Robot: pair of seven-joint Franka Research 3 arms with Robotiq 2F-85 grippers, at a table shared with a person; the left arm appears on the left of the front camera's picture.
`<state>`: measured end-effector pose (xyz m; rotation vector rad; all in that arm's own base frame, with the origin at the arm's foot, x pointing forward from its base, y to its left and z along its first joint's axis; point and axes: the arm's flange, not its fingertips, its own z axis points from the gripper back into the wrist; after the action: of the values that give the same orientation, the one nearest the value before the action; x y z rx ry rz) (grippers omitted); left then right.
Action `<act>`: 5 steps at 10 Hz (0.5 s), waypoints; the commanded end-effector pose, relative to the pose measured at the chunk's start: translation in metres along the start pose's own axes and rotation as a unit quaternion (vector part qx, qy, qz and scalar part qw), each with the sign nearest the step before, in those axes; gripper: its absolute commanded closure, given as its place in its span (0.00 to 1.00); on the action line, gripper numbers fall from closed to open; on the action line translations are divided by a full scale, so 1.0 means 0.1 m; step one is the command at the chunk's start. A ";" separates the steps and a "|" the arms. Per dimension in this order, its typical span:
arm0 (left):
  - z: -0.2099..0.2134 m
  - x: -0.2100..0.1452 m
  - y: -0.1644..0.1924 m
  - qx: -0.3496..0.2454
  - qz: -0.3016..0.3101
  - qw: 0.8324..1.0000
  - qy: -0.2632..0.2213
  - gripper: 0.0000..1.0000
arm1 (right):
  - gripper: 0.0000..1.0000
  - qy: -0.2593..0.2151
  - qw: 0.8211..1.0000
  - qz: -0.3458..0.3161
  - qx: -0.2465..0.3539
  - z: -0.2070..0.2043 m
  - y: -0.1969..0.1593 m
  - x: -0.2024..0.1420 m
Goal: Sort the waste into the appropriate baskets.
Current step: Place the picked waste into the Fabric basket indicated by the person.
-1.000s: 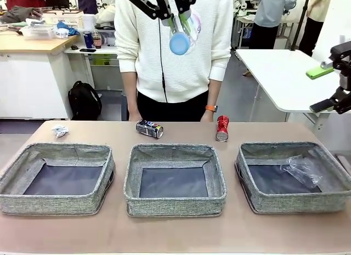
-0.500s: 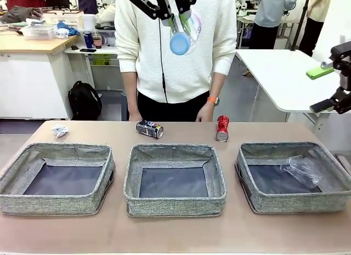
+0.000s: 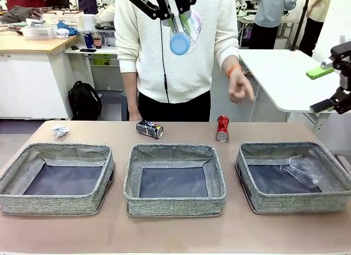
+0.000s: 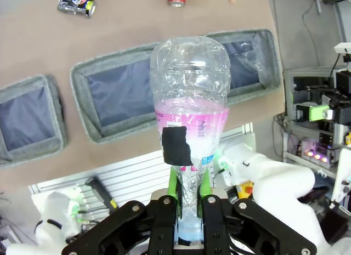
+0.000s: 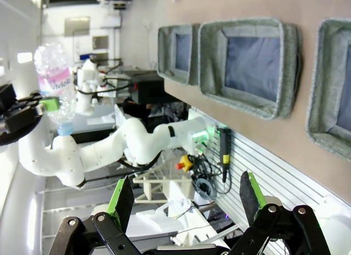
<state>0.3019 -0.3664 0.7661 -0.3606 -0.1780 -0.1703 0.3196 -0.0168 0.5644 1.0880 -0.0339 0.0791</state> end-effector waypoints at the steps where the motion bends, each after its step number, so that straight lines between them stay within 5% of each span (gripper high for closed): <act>1: 0.02 -0.02 0.02 0.004 -0.002 1.000 0.000 0.85 | 0.00 -0.007 1.000 -0.009 0.004 0.01 0.04 0.02; 5: 0.02 -0.02 0.02 0.004 -0.002 1.000 0.000 0.85 | 0.00 -0.007 1.000 -0.009 0.004 0.01 0.04 0.02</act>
<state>0.3019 -0.3664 0.7661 -0.3606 -0.1780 -0.1703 0.3196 -0.0168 0.5644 1.0880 -0.0339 0.0791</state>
